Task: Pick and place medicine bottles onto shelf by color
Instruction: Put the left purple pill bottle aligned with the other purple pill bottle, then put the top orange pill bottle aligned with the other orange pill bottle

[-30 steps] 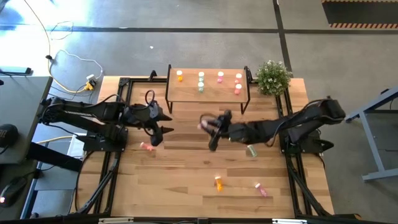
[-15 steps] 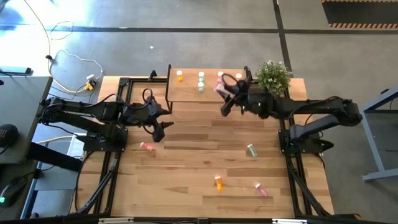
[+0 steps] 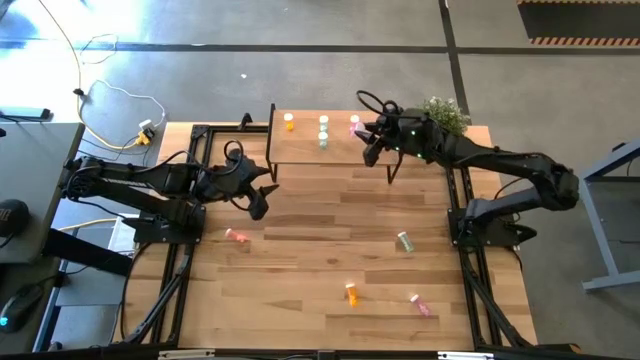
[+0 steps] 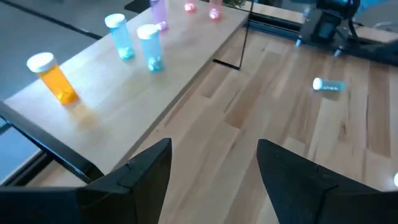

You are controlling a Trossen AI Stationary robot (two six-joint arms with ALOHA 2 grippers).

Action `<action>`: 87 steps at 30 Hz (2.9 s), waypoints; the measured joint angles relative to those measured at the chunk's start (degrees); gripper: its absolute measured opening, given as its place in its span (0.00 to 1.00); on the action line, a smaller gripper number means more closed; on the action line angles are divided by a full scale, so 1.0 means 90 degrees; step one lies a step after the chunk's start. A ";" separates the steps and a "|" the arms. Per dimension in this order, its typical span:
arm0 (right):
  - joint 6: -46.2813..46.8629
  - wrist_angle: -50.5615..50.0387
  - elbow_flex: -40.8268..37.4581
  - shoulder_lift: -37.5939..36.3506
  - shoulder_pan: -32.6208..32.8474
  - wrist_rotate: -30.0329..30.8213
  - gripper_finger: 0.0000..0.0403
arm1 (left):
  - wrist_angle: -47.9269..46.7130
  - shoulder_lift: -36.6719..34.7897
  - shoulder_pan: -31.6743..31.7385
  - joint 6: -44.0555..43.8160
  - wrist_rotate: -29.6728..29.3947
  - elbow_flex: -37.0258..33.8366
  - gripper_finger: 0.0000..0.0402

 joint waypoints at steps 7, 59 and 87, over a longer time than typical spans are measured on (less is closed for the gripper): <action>-0.0180 -0.0476 0.0245 0.0422 -0.0246 -0.0426 0.25 | 0.0000 0.0002 0.0137 -0.0501 -0.0018 0.0000 0.57; -0.0619 -0.1331 0.0702 0.1454 -0.0370 -0.0133 0.36 | 0.0000 0.0005 0.0704 -0.0458 0.0078 0.0000 0.57; -0.0668 -0.1099 0.0702 -0.0214 -0.0357 0.0068 0.36 | -0.3105 0.0002 0.2193 -0.1575 0.0526 -0.0002 0.57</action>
